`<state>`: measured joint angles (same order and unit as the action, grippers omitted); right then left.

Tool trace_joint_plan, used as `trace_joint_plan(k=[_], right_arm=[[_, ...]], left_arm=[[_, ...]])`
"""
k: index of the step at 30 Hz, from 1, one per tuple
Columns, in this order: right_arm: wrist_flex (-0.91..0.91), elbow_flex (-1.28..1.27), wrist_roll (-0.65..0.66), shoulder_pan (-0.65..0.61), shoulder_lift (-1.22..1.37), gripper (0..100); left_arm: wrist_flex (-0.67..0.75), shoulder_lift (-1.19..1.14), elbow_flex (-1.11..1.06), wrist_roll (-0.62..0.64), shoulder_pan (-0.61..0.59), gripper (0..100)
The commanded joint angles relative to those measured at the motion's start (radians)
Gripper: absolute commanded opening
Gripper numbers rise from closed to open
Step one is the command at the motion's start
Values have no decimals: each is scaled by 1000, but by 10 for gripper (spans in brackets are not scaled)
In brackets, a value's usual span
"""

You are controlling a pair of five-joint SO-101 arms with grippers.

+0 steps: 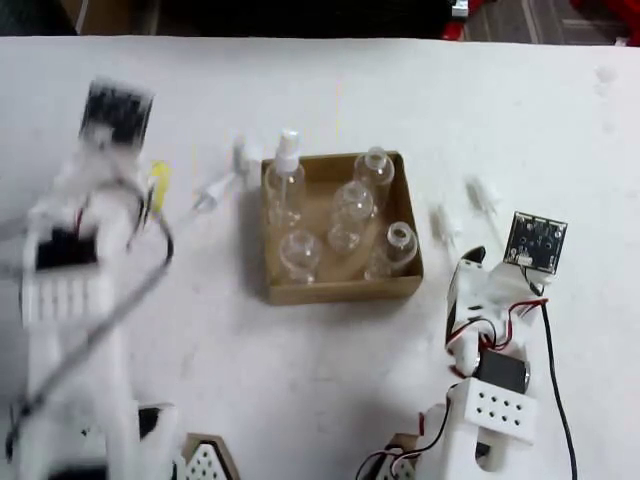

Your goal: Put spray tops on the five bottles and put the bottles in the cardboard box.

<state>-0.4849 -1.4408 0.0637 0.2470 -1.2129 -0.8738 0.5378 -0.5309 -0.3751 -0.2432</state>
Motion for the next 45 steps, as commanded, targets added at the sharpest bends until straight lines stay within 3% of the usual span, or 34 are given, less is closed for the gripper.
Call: trace_joint_plan(k=[1, 8, 15, 35, 42, 45], right_arm=[[16, 3, 12, 8, -8, 226], [22, 3, 12, 25, -8, 226], [25, 3, 14, 21, -8, 226], [25, 3, 14, 21, -8, 226], [25, 3, 14, 21, -8, 226], [25, 3, 14, 21, -8, 226]], left_arm=[[-209, -595, 601, -115, 94, 192], [-502, -1311, 1456, -221, 182, 193], [-833, -1827, 2228, -230, 174, 248], [-821, -1954, 2160, -206, 182, 242], [-821, -1959, 2163, -206, 182, 40], [-827, -1948, 2163, -203, 182, 28]])
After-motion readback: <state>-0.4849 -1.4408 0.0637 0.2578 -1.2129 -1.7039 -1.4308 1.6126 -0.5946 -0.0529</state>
